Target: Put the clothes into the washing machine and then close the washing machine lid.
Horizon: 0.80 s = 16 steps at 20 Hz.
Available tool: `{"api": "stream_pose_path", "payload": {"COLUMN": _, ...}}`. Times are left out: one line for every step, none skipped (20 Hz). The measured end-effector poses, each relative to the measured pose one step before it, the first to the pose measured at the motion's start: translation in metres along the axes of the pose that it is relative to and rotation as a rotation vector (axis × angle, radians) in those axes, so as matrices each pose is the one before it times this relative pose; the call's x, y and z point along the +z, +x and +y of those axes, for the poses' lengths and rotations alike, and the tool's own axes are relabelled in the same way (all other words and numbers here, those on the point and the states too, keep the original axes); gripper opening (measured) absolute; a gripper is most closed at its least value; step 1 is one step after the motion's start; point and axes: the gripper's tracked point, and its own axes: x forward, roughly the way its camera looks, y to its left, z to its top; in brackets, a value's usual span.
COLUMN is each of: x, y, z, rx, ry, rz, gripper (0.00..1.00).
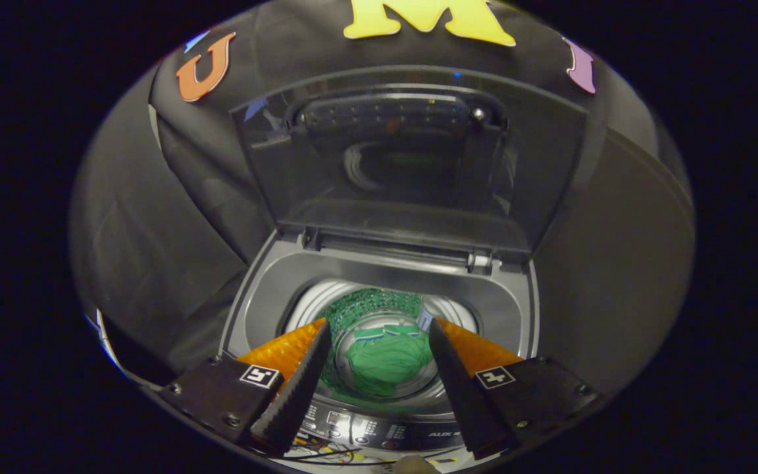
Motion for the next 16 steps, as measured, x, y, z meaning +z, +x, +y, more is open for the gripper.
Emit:
{"api": "stream_pose_path", "payload": {"x": 0.01085, "y": -0.00526, "z": 0.00089, "rx": 0.00437, "ry": 0.00471, "rz": -0.02236, "gripper": 0.93}}
{"api": "stream_pose_path", "payload": {"x": 0.00855, "y": -0.0055, "z": 0.00059, "rx": 0.00323, "ry": 0.00336, "rz": -0.02248, "gripper": 0.94}}
{"api": "stream_pose_path", "payload": {"x": 0.01097, "y": -0.00612, "z": 0.00025, "rx": 0.00239, "ry": 0.00278, "rz": -0.02331, "gripper": 0.93}}
{"api": "stream_pose_path", "payload": {"x": 0.0112, "y": -0.00435, "z": 0.0012, "rx": 0.00498, "ry": 0.00184, "rz": -0.02165, "gripper": 0.93}}
{"api": "stream_pose_path", "payload": {"x": 0.01211, "y": -0.00464, "z": 0.00031, "rx": 0.00481, "ry": 0.00423, "rz": -0.02134, "gripper": 0.93}}
{"api": "stream_pose_path", "payload": {"x": 0.01115, "y": -0.00605, "z": 0.00066, "rx": 0.00469, "ry": 0.00602, "rz": -0.02178, "gripper": 0.93}}
{"api": "stream_pose_path", "payload": {"x": 0.01278, "y": -0.00478, "z": 0.00056, "rx": 0.00059, "ry": 0.00747, "rz": -0.0216, "gripper": 0.93}}
{"api": "stream_pose_path", "payload": {"x": 0.01214, "y": -0.0042, "z": 0.00126, "rx": 0.00097, "ry": 0.00594, "rz": -0.02191, "gripper": 0.93}}
{"api": "stream_pose_path", "payload": {"x": 0.01328, "y": -0.00184, "z": 0.00071, "rx": 0.00394, "ry": 0.00269, "rz": -0.02375, "gripper": 0.93}}
{"api": "stream_pose_path", "payload": {"x": 0.0119, "y": -0.00258, "z": 0.00013, "rx": -0.00186, "ry": -0.00076, "rz": -0.02137, "gripper": 0.93}}
{"api": "stream_pose_path", "payload": {"x": 0.01316, "y": -0.00154, "z": 0.00003, "rx": -0.00103, "ry": -0.00118, "rz": -0.02613, "gripper": 0.93}}
{"api": "stream_pose_path", "payload": {"x": 0.01227, "y": -0.00058, "z": 0.00003, "rx": -0.00529, "ry": -0.00159, "rz": -0.02009, "gripper": 0.93}}
{"api": "stream_pose_path", "payload": {"x": 0.01232, "y": -0.00001, "z": -0.00114, "rx": -0.00824, "ry": -0.0026, "rz": -0.01788, "gripper": 0.93}}
{"api": "stream_pose_path", "payload": {"x": 0.01127, "y": 0.0009, "z": 0.00053, "rx": -0.00303, "ry": -0.00083, "rz": -0.02021, "gripper": 0.93}}
{"api": "stream_pose_path", "payload": {"x": 0.01122, "y": 0.00282, "z": 0.00004, "rx": -0.00628, "ry": 0.00159, "rz": -0.01286, "gripper": 0.93}}
{"api": "stream_pose_path", "payload": {"x": 0.00812, "y": 0.00169, "z": -0.00075, "rx": -0.00927, "ry": 0.00023, "rz": -0.00933, "gripper": 0.93}}
